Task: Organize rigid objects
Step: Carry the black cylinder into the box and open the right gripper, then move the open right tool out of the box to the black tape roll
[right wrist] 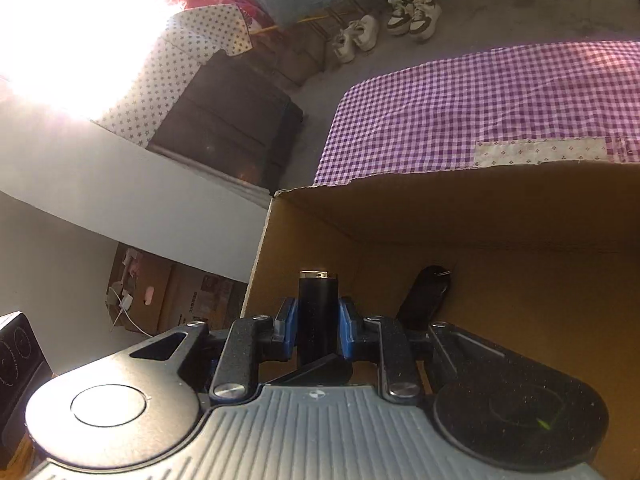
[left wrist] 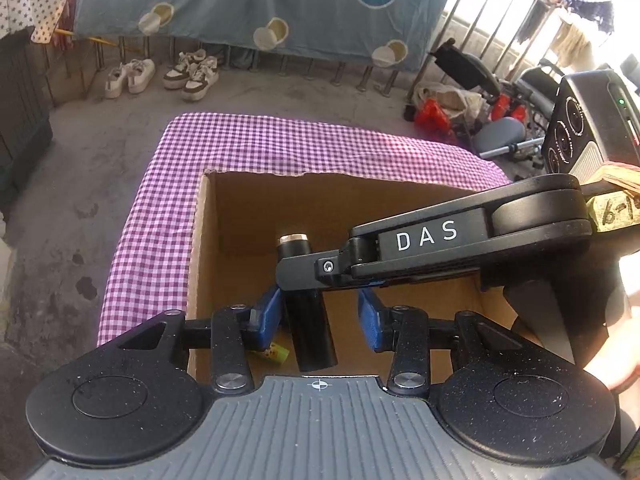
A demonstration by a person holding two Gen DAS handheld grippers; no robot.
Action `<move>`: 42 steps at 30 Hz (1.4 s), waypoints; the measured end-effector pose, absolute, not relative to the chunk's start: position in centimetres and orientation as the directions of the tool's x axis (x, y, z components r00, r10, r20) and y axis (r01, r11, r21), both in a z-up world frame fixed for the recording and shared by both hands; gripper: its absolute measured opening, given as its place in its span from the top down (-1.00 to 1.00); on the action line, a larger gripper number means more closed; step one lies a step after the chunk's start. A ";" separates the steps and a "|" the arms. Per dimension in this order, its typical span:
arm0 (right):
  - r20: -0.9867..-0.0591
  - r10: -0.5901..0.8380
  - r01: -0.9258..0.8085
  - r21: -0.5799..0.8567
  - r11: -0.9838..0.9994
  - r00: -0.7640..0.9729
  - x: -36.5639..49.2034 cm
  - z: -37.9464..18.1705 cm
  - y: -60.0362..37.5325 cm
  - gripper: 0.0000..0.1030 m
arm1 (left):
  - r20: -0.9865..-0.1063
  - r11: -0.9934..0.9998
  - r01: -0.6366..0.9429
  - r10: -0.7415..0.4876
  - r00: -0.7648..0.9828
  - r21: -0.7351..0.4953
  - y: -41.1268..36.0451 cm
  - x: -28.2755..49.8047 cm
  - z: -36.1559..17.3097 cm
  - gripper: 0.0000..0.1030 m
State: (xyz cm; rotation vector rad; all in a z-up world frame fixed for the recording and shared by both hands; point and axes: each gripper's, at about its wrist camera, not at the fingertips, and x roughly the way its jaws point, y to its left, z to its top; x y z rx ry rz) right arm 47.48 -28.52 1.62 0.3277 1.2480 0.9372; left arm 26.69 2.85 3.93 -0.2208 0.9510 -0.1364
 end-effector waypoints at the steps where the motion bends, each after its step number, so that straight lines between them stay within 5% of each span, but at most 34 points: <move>1: -0.666 0.746 -0.421 0.674 0.606 0.006 48.0 1.0 -28.1 0.54 | -0.792 0.970 0.014 -0.208 0.573 -0.244 3.0 26.8 3.8 0.20; 9: -0.756 0.654 -0.440 0.595 0.672 -0.025 49.9 -2.3 -26.3 0.52 | -0.789 0.977 0.020 -0.182 0.587 -0.210 2.2 26.6 4.5 0.17; 16: -0.745 0.667 -0.462 0.587 0.665 0.015 49.1 -0.1 -27.4 0.49 | -0.762 0.978 0.046 -0.187 0.620 -0.203 1.9 24.8 6.3 0.16; 31: -0.419 0.866 -0.475 0.724 0.499 0.272 34.8 10.9 -46.3 0.41 | -0.651 0.948 0.228 -0.317 0.689 -0.221 -0.5 13.8 10.4 -0.06; 36: -0.383 0.844 -0.432 0.733 0.525 0.375 28.2 8.8 -52.2 0.27 | -0.652 0.927 0.302 -0.372 0.661 -0.223 -1.5 10.5 8.1 -0.15; 42: -0.460 0.767 -0.251 0.759 0.601 0.447 22.9 1.0 -54.7 0.26 | -0.719 0.905 0.367 -0.403 0.567 -0.217 -3.9 7.4 2.9 -0.19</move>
